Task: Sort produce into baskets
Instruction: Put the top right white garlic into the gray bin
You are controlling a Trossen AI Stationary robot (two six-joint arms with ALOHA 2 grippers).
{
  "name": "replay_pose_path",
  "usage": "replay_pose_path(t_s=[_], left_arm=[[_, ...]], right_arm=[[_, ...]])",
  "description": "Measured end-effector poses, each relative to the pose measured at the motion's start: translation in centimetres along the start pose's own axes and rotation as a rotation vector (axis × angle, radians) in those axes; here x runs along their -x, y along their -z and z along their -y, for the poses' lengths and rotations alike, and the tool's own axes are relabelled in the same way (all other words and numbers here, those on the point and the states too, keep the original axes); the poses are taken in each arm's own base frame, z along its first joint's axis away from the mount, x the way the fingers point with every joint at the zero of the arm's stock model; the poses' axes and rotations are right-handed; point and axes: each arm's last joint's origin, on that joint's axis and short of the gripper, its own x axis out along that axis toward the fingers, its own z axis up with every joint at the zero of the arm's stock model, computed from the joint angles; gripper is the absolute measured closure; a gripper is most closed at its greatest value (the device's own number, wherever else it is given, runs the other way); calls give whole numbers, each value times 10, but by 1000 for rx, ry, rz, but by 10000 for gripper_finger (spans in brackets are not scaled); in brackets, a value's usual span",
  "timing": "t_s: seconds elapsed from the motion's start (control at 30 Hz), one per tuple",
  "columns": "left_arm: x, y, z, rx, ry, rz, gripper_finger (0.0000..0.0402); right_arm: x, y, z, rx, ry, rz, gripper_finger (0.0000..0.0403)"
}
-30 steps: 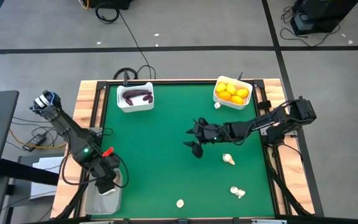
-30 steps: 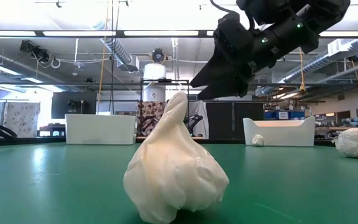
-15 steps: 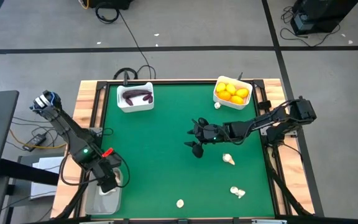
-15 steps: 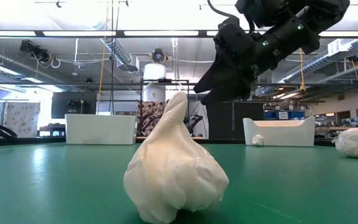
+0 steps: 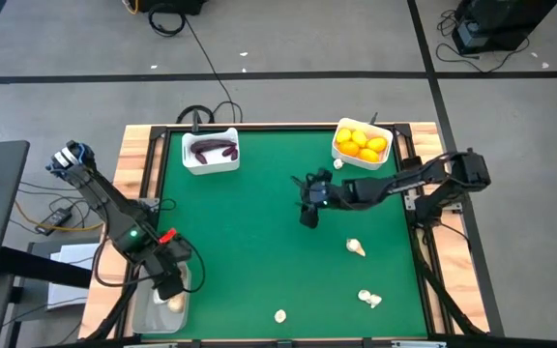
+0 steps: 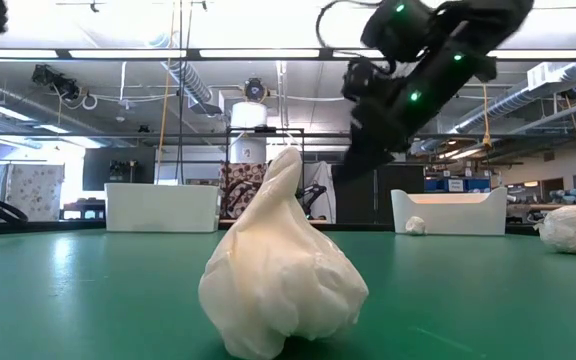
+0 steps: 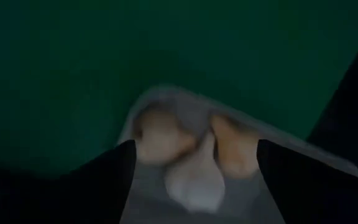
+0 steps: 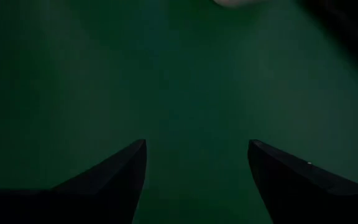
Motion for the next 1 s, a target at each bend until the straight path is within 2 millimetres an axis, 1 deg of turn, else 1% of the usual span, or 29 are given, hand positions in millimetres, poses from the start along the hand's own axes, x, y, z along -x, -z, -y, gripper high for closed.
replay_pose_path(t_s=[0.1, 0.17, 0.27, 0.4, 0.47, 0.57, 0.63, 0.8, 0.87, 1.0], left_arm=[[8, -6, 4, -73, -17, 147, 65], [14, -10, 6, -119, -42, 258, 66], [23, -16, 9, -185, -97, 443, 66], [29, -24, 7, -277, -253, 698, 67], [32, -28, 5, -292, -335, 819, 67], [36, -34, 3, -254, -420, 969, 67], [38, -38, 1, -233, -448, 1008, 67], [39, -47, -3, -191, -484, 1016, 67], [39, -50, -5, -181, -496, 1017, 67], [40, -55, -8, -178, -526, 1011, 67]], right_arm=[[1, -4, 18, 66, 131, -124, 113], [2, -6, 28, 146, 179, -193, 115], [3, -2, 39, 393, 161, -308, 124], [5, 6, 44, 757, 87, -426, 143], [5, 8, 48, 872, 64, -469, 150], [5, 11, 61, 956, 93, -543, 152], [4, 13, 71, 966, 103, -592, 152], [4, 19, 92, 949, 77, -683, 153], [4, 20, 96, 990, 57, -704, 154], [1, 26, 98, 1101, -1, -703, 154]])
